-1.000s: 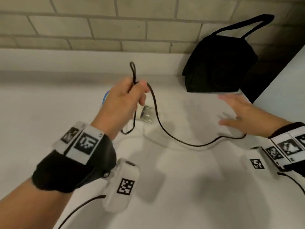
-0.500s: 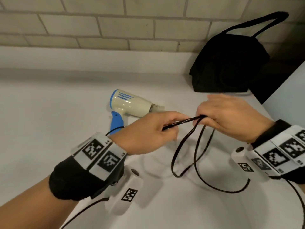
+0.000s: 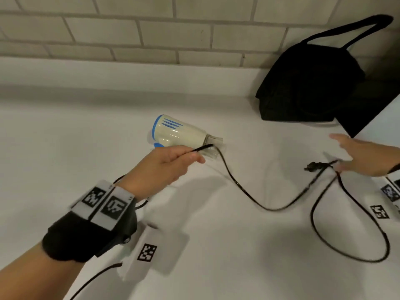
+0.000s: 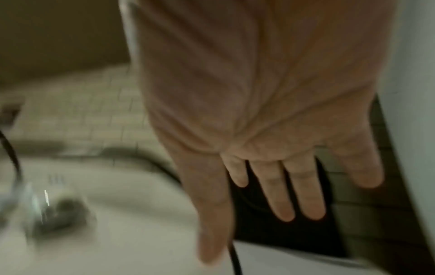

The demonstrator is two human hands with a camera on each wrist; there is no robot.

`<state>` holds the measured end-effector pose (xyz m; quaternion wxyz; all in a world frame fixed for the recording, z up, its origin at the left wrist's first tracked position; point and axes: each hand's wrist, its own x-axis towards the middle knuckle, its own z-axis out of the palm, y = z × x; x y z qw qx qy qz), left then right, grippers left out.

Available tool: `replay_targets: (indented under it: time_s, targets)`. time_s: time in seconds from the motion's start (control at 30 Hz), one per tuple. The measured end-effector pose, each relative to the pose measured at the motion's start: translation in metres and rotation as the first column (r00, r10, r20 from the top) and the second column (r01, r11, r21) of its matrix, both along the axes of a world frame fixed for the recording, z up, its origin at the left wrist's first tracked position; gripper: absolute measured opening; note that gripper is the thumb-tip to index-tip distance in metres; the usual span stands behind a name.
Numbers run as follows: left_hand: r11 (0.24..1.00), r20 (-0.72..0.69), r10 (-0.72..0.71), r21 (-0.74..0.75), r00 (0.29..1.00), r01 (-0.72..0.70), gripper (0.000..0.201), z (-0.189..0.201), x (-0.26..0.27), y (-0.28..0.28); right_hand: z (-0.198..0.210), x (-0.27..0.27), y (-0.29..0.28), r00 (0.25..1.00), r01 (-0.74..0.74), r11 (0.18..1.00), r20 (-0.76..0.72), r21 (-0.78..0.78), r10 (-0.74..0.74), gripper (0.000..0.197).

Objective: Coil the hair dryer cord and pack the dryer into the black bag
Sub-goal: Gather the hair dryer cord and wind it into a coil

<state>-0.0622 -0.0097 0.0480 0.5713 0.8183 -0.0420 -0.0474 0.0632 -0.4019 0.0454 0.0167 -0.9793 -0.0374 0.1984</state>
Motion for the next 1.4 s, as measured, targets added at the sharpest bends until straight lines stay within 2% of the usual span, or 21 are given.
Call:
replay_targets:
  time_s: [0.03, 0.1, 0.17, 0.2, 0.27, 0.3, 0.37, 0.47, 0.53, 0.6, 0.7, 0.8, 0.87, 0.9, 0.97, 1.07, 1.13, 1.2, 1.27, 1.4]
  targets:
    - [0.999, 0.018, -0.035, 0.018, 0.999, 0.035, 0.021, 0.003, 0.003, -0.01, 0.01, -0.009, 0.022, 0.999, -0.033, 0.999, -0.032, 0.037, 0.034, 0.08]
    - [0.994, 0.054, -0.105, 0.045, 0.993, 0.102, 0.02, 0.007, 0.01, -0.029, 0.032, -0.028, 0.061, 0.981, -0.191, 0.956, 0.081, 0.224, 0.177, 0.084]
    - [0.983, 0.094, -0.176, 0.066, 0.98, 0.17, 0.018, 0.01, 0.016, -0.047, 0.049, -0.055, 0.105, 0.919, -0.39, 0.832, 0.218, 0.394, 0.328, 0.077]
    - [0.975, 0.115, -0.216, 0.087, 0.97, 0.206, 0.018, 0.012, 0.018, -0.054, 0.052, -0.069, 0.128, 0.88, -0.474, 0.766, 0.256, 0.435, 0.4, 0.07]
    - [0.957, 0.166, -0.282, 0.116, 0.945, 0.266, 0.018, 0.016, 0.019, -0.064, 0.045, -0.086, 0.16, 0.812, -0.583, 0.691, 0.331, 0.428, 0.48, 0.048]
    - [0.955, 0.184, -0.293, 0.114, 0.938, 0.275, 0.018, 0.017, 0.02, -0.065, 0.04, -0.089, 0.168, 0.797, -0.601, 0.692, 0.361, 0.4, 0.484, 0.045]
    - [0.963, 0.165, -0.266, 0.095, 0.95, 0.253, 0.016, 0.018, 0.018, -0.058, 0.035, -0.087, 0.166, 0.801, -0.589, 0.709, 0.399, 0.389, 0.446, 0.051]
    - [0.952, 0.066, -0.257, 0.187, 0.964, 0.241, 0.017, 0.009, 0.013, -0.035, 0.032, -0.077, 0.139, 0.825, -0.559, 0.641, 0.432, 0.526, 0.364, 0.04]
    - [0.945, -0.004, -0.221, 0.247, 0.975, 0.215, 0.019, -0.003, 0.008, -0.015, 0.032, -0.074, 0.121, 0.814, -0.566, 0.605, 0.492, 0.56, 0.307, 0.047]
    - [0.971, -0.093, -0.135, 0.185, 0.987, 0.15, 0.022, -0.015, 0.003, 0.005, 0.031, -0.071, 0.107, 0.827, -0.52, 0.613, 0.53, 0.595, 0.186, 0.045]
    - [0.994, -0.189, -0.082, -0.081, 0.979, 0.068, 0.029, -0.025, -0.005, 0.016, 0.02, -0.062, 0.094, 0.859, -0.412, 0.64, 0.511, 0.649, 0.035, 0.023]
    - [0.957, -0.152, -0.096, -0.287, 0.984, 0.049, 0.034, -0.027, -0.01, 0.005, 0.005, -0.052, 0.102, 0.868, -0.323, 0.61, 0.483, 0.724, -0.114, 0.023]
    - [0.904, -0.123, -0.127, -0.423, 0.984, 0.064, 0.032, -0.023, -0.009, -0.006, -0.002, -0.047, 0.118, 0.862, -0.251, 0.567, 0.447, 0.785, -0.238, 0.024]
    - [0.876, -0.106, -0.133, -0.478, 0.985, 0.067, 0.031, -0.02, -0.007, -0.01, -0.005, -0.046, 0.129, 0.87, -0.227, 0.576, 0.43, 0.785, -0.243, 0.022]
    - [0.821, -0.049, -0.104, -0.568, 0.993, 0.058, 0.03, -0.011, -0.002, -0.018, -0.014, -0.05, 0.15, 0.906, -0.224, 0.671, 0.405, 0.707, -0.125, 0.017]
    - [0.736, 0.001, 0.016, -0.677, 1.0, -0.011, 0.027, 0.001, 0.009, -0.025, -0.029, -0.071, 0.181, 0.915, -0.359, 0.826, 0.336, 0.434, 0.221, 0.024]
    - [0.711, 0.0, 0.081, -0.701, 0.997, -0.058, 0.028, 0.003, 0.017, -0.025, -0.032, -0.086, 0.196, 0.86, -0.496, 0.831, 0.273, 0.253, 0.431, 0.032]
    - [0.724, -0.008, 0.094, -0.686, 0.995, -0.074, 0.026, -0.001, 0.022, -0.024, -0.027, -0.097, 0.203, 0.852, -0.521, 0.82, 0.198, 0.238, 0.485, 0.04]
    - [0.762, 0.008, 0.079, -0.645, 0.997, -0.055, 0.024, -0.009, 0.023, -0.024, -0.022, -0.105, 0.206, 0.862, -0.508, 0.815, 0.157, 0.279, 0.483, 0.039]
    - [0.911, 0.126, 0.03, -0.412, 0.992, 0.025, 0.025, -0.026, 0.017, -0.033, -0.014, -0.119, 0.209, 0.844, -0.535, 0.767, 0.26, 0.355, 0.469, 0.026]
